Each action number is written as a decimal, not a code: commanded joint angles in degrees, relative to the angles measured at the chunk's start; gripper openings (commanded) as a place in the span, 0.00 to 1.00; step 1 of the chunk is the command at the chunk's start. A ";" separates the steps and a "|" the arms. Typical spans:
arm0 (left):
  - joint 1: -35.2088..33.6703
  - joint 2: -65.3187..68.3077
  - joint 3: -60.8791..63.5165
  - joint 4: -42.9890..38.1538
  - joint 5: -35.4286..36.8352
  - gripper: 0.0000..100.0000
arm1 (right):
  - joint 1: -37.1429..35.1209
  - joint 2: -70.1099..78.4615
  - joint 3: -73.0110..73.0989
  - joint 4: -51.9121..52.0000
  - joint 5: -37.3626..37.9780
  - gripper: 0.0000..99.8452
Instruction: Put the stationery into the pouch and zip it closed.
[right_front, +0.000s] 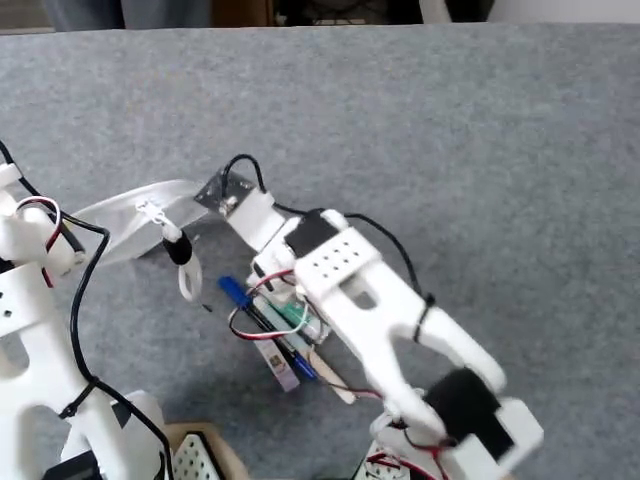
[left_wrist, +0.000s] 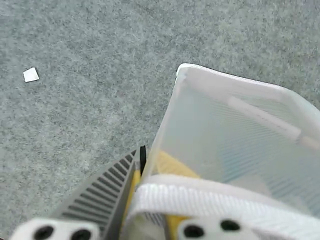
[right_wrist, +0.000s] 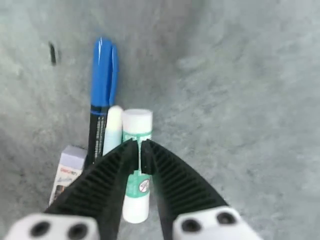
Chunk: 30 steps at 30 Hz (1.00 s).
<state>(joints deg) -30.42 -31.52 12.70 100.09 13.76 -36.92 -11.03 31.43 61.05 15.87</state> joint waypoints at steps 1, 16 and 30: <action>-1.89 0.70 0.31 0.70 -0.35 0.03 | 0.53 -8.13 -0.40 -0.44 -0.70 0.01; -1.89 0.79 0.22 0.70 -0.35 0.03 | 0.44 7.08 1.01 2.29 7.38 0.24; -2.15 0.44 0.48 0.70 -0.35 0.03 | 0.35 19.21 -7.60 -1.41 5.80 0.24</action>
<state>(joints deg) -30.42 -31.52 12.70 100.09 13.76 -36.92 8.31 26.86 60.35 22.20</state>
